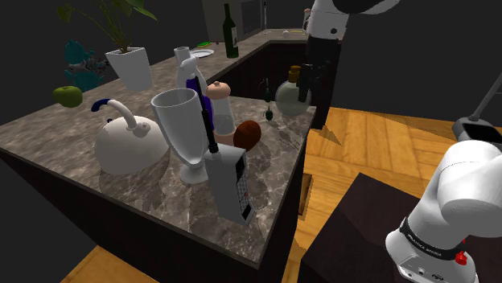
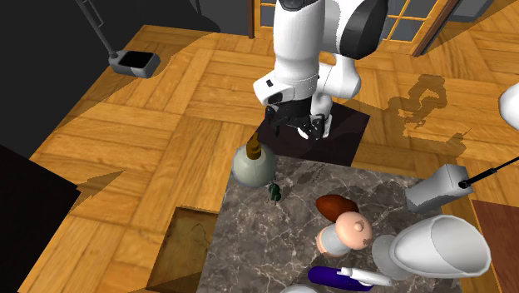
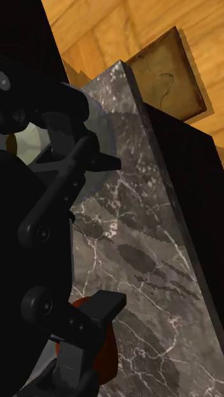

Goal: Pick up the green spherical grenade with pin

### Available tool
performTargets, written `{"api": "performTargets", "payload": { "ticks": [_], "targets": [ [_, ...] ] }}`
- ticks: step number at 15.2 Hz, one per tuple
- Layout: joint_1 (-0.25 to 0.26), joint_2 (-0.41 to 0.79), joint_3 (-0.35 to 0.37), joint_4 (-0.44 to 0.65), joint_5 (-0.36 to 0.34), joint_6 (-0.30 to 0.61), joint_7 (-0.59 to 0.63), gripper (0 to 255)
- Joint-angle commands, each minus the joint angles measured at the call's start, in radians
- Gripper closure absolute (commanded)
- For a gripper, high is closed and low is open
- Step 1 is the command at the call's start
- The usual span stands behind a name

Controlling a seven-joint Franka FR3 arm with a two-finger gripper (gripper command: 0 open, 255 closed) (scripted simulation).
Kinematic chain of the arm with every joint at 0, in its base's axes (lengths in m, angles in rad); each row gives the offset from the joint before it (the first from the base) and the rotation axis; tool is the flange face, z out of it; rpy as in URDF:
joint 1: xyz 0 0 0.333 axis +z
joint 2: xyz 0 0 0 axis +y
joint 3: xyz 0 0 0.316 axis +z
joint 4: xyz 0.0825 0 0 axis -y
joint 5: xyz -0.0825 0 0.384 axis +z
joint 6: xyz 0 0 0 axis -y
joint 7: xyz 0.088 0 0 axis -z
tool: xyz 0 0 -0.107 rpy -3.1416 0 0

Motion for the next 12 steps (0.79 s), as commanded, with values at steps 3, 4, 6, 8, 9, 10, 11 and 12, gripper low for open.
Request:
{"api": "performTargets", "payload": {
  "ticks": [3, 4, 6, 8, 9, 10, 11, 12],
  "targets": [
    [0.025, 0.138, -0.019, 0.145, 0.007, 0.016, -0.081, 0],
    [0.031, 0.174, -0.023, 0.185, 0.011, 0.017, -0.101, 0],
    [0.041, 0.244, -0.030, 0.268, 0.019, 0.015, -0.141, 0],
    [0.050, 0.316, -0.035, 0.357, 0.028, 0.008, -0.180, 0],
    [0.054, 0.352, -0.038, 0.403, 0.034, 0.003, -0.198, 0],
    [0.057, 0.388, -0.040, 0.452, 0.040, -0.004, -0.217, 0],
    [0.060, 0.425, -0.041, 0.502, 0.046, -0.013, -0.235, 0],
    [0.060, 0.425, -0.041, 0.503, 0.046, -0.013, -0.235, 0]
  ]
}}
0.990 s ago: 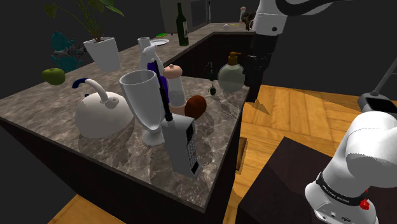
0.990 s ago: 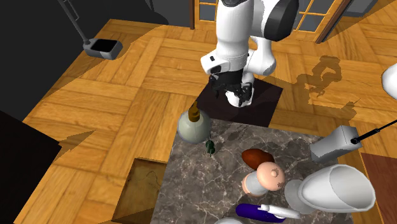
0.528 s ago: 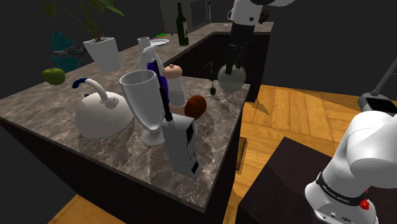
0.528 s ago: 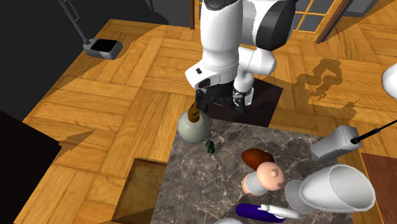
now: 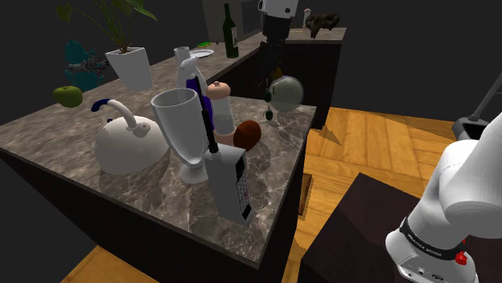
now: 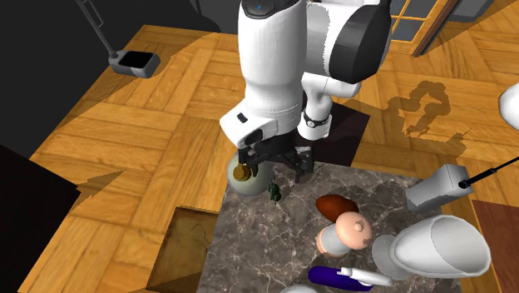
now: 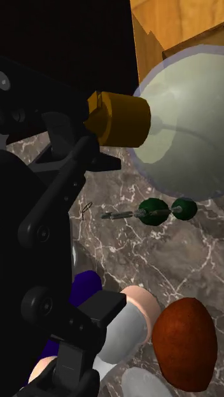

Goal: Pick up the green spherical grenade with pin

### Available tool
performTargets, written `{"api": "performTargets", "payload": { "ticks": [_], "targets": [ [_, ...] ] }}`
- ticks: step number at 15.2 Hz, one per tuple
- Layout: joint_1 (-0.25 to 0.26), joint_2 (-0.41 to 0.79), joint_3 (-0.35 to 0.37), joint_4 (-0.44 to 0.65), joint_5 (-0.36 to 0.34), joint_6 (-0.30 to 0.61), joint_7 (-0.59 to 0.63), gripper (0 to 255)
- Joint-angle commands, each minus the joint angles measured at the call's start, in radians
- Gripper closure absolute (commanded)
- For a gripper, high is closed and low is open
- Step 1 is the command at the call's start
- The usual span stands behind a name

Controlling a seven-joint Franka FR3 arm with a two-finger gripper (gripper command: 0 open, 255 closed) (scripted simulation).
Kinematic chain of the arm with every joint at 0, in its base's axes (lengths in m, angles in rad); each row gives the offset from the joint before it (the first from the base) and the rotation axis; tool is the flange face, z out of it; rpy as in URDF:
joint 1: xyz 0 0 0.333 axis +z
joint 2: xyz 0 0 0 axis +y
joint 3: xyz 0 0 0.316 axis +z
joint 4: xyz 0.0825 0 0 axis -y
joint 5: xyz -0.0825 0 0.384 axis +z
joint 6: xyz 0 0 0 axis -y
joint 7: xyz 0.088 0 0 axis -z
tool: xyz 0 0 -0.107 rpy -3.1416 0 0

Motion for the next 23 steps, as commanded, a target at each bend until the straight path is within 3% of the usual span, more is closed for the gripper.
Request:
{"api": "performTargets", "payload": {
  "ticks": [1, 9, 10, 18, 19, 23],
  "targets": [
    [0.000, 0.018, -0.002, 0.010, 0.003, 0.011, -0.015, 0],
    [0.001, 0.003, 0.000, -0.096, 0.004, 0.101, -0.026, 0],
    [0.001, -0.004, 0.000, -0.100, 0.003, 0.098, -0.024, 255],
    [0.003, -0.045, 0.005, -0.134, -0.004, 0.093, -0.016, 255],
    [0.003, 0.003, -0.002, -0.096, 0.004, 0.101, -0.026, 255],
    [0.004, 0.011, -0.004, -0.033, 0.003, 0.047, -0.019, 255]
  ]
}}
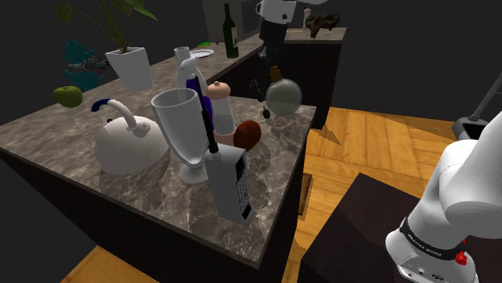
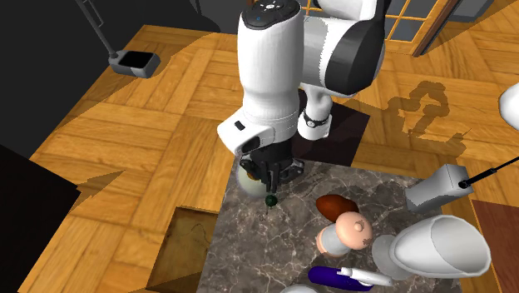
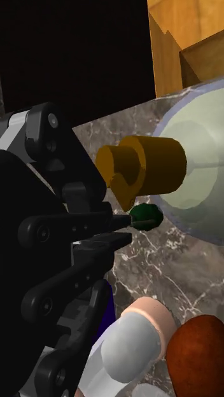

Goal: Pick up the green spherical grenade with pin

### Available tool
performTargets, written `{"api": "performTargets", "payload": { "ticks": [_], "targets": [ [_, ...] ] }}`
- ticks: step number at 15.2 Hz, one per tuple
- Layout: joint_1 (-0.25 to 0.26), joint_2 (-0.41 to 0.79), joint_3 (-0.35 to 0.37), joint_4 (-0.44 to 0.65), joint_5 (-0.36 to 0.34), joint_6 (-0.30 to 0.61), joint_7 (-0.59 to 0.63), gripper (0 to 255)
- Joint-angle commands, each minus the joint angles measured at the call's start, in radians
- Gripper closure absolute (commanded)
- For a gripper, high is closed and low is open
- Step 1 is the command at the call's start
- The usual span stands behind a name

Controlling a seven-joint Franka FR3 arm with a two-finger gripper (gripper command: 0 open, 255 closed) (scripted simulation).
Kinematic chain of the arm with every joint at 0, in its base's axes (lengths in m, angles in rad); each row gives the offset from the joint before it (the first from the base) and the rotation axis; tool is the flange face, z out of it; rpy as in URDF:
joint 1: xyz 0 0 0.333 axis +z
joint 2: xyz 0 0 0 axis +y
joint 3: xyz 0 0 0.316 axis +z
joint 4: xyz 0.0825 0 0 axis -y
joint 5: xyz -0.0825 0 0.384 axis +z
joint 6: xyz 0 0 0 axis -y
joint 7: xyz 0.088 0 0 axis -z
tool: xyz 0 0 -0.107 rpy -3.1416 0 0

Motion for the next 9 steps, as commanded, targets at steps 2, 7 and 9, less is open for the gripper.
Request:
{"api": "performTargets", "payload": {
  "ticks": [2, 7, 9],
  "targets": [
    [-0.001, 0.009, -0.002, 0.035, -0.001, -0.079, 0.004, 255],
    [-0.001, 0.027, -0.004, 0.125, 0.000, -0.149, 0.012, 255],
    [-0.001, 0.037, -0.005, 0.163, 0.000, -0.178, 0.015, 255]
  ]
}}
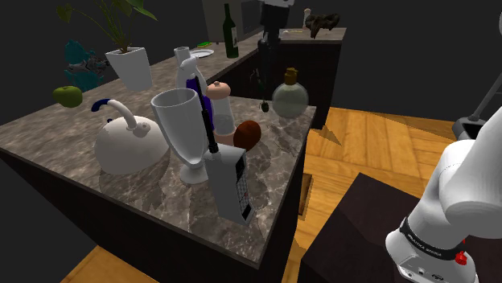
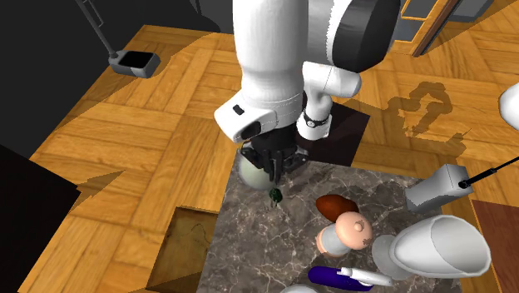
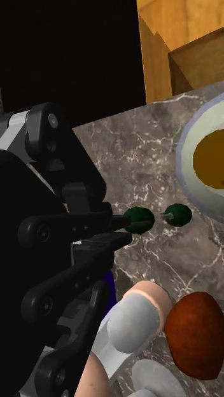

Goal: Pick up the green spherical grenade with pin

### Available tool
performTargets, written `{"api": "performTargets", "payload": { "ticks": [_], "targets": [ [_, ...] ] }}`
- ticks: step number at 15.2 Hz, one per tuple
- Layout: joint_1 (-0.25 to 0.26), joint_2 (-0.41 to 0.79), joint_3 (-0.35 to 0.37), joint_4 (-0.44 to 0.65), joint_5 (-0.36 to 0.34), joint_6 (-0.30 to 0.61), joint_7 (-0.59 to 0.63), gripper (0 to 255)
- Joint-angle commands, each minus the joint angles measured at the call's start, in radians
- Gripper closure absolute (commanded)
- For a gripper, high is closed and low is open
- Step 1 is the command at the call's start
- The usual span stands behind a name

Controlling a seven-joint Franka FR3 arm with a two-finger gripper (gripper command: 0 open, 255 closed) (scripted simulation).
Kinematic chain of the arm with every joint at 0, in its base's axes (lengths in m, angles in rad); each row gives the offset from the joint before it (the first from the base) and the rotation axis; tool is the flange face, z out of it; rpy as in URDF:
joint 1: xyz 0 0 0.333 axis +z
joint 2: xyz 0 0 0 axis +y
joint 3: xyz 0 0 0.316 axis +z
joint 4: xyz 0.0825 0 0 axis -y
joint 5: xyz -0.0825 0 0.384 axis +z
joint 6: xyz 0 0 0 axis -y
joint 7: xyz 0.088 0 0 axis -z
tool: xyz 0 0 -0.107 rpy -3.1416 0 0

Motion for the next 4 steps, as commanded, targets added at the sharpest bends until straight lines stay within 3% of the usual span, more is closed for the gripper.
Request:
{"api": "performTargets", "payload": {
  "ticks": [1, 4],
  "targets": [
    [0.000, 0.010, -0.001, 0.039, 0.001, -0.030, 0.003, 255],
    [-0.001, 0.016, -0.002, 0.062, 0.002, -0.047, 0.005, 255]
  ]
}}
